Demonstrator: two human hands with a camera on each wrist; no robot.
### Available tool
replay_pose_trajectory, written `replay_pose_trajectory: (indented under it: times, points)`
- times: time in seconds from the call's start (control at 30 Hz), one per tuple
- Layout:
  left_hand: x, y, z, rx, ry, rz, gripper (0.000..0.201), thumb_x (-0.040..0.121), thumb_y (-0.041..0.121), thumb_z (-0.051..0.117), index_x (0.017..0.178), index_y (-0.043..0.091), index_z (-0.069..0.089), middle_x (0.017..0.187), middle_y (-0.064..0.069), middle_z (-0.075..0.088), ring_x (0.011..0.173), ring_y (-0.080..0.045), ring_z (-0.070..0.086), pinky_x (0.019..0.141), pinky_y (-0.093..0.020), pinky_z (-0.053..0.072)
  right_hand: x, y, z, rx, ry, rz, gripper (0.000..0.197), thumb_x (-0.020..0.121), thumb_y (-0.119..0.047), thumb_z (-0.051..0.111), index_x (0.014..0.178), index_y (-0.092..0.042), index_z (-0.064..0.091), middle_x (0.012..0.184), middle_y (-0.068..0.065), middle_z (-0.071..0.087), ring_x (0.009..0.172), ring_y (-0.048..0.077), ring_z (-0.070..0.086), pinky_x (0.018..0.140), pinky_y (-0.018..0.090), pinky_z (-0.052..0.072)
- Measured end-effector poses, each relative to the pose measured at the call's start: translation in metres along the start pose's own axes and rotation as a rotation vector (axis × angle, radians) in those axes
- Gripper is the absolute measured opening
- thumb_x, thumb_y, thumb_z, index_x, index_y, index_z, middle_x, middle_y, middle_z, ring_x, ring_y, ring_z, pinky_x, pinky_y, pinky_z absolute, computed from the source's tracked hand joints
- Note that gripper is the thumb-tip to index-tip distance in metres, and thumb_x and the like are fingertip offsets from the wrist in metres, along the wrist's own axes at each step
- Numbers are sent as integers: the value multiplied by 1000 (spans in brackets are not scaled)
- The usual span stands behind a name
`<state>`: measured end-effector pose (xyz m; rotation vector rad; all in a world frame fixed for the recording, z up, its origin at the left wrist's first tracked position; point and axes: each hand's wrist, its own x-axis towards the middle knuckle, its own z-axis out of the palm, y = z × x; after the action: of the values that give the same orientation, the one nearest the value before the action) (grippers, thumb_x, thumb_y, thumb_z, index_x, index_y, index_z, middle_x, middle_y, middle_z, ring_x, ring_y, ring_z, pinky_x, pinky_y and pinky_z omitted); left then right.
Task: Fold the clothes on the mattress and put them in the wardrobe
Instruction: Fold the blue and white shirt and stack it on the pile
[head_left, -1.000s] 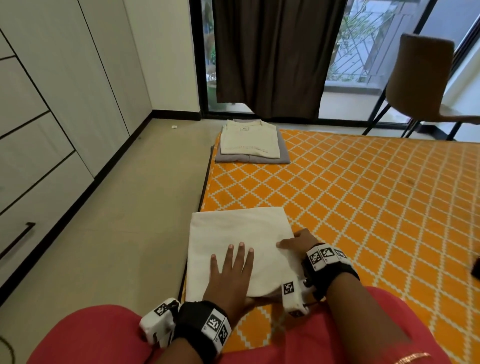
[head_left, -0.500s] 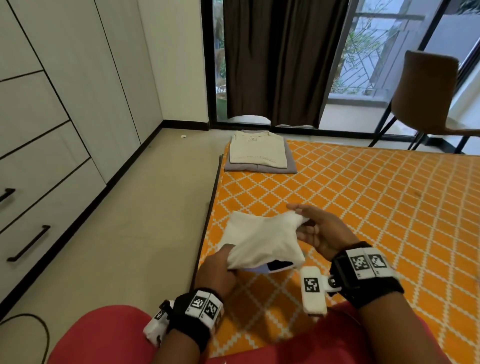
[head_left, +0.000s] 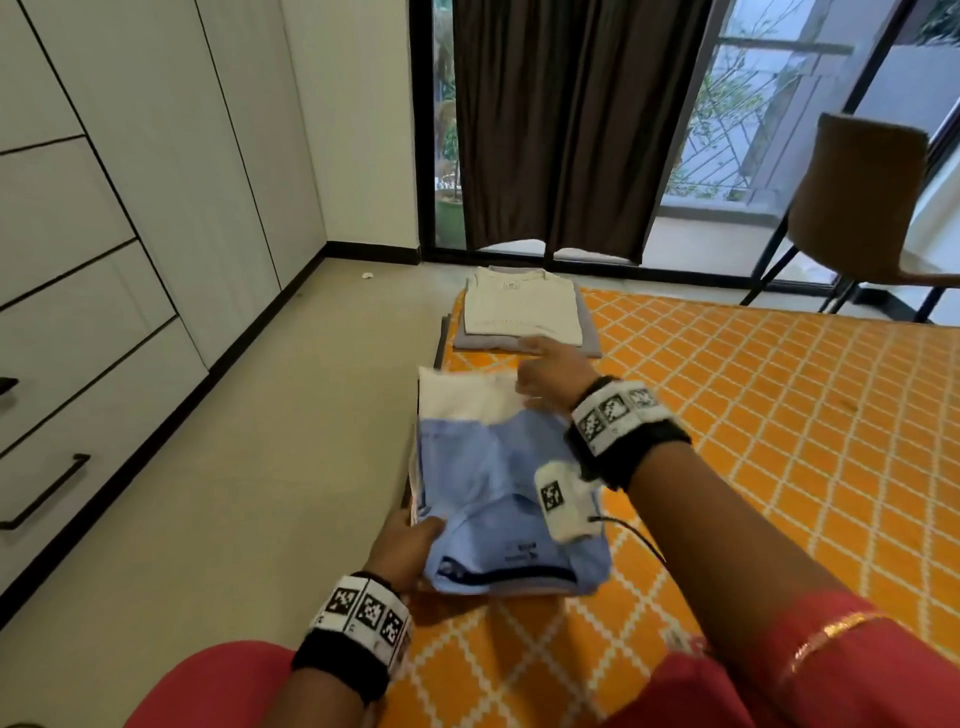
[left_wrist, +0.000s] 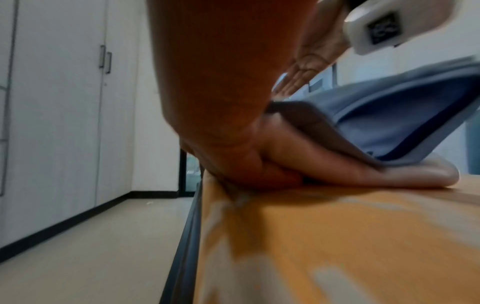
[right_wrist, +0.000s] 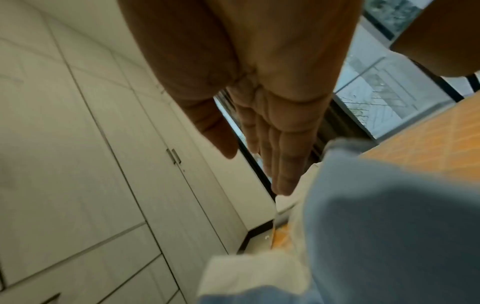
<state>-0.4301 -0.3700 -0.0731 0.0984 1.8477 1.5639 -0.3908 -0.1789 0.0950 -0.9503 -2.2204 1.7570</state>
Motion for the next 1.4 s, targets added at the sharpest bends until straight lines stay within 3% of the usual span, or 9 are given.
replay_pose_trajectory:
  times: [0.13, 0.37, 0.53, 0.7, 0.87, 0.97, 1.13, 1.27, 1.4]
  points:
    - [18, -10, -11, -5, 75, -60, 28, 87, 22, 67, 95, -5, 70, 86, -17, 74, 83, -34, 70, 76, -40, 58, 4, 79, 13, -75, 96, 13, 21, 83, -14, 56, 102, -9, 64, 81, 16, 60, 76, 33, 56, 71, 46, 47]
    - [23, -6, -4, 54, 91, -112, 57, 63, 25, 78, 112, 3, 58, 99, -14, 71, 87, -31, 70, 82, -48, 58, -46, 155, -10, -211, 258, 230, 37, 90, -18, 62, 126, -16, 54, 126, 8, 53, 110, 25, 52, 82, 32, 40]
    - [16, -1, -7, 105, 126, -111, 50, 82, 6, 66, 114, 20, 31, 101, -12, 56, 94, -32, 61, 86, -48, 54, -36, 149, -5, -330, 186, 190, 64, 80, -55, 70, 127, -18, 50, 114, 3, 60, 95, 20, 57, 72, 31, 42]
    - [5, 3, -6, 146, 145, -62, 35, 83, 24, 74, 108, 11, 53, 96, -7, 65, 84, -22, 65, 70, -33, 53, -40, 134, 13, -386, 208, -55, 78, 63, -83, 54, 120, -30, 44, 106, -5, 56, 90, 17, 59, 69, 32, 49]
    - [4, 6, -5, 201, 211, -62, 37, 88, 35, 69, 106, 9, 50, 95, -5, 61, 82, -18, 59, 62, -30, 44, -32, 141, 26, -632, 219, -125, 30, 91, -36, 63, 110, -22, 46, 96, 1, 60, 78, 22, 59, 65, 40, 53]
    - [3, 3, -7, 147, 202, -79, 36, 84, 35, 74, 101, 9, 54, 96, -9, 65, 84, -24, 64, 71, -36, 53, -35, 145, 18, -318, 398, -86, 11, 93, -9, 55, 99, -13, 47, 76, 6, 56, 58, 22, 50, 51, 34, 42]
    - [-5, 9, -7, 175, 147, -62, 18, 90, 22, 68, 89, 7, 58, 84, -9, 63, 69, -18, 58, 42, -18, 42, -31, 160, -9, 56, 399, 321, 21, 88, -1, 47, 104, -14, 41, 78, 13, 48, 64, 25, 44, 57, 33, 34]
    - [-6, 13, -16, 52, 120, -162, 12, 88, 10, 58, 78, 6, 52, 71, -15, 52, 60, -24, 48, 51, -25, 37, -34, 165, -12, -117, 363, 373, 19, 93, -4, 44, 109, -12, 39, 74, 10, 48, 60, 23, 43, 50, 28, 33]
    - [-4, 10, -28, -45, 146, -254, 10, 74, 5, 54, 78, 8, 46, 69, -10, 39, 61, -21, 36, 55, -29, 28, -34, 163, -10, -120, 325, 394, 17, 87, -5, 49, 99, -15, 43, 81, 12, 51, 67, 27, 49, 58, 40, 52]
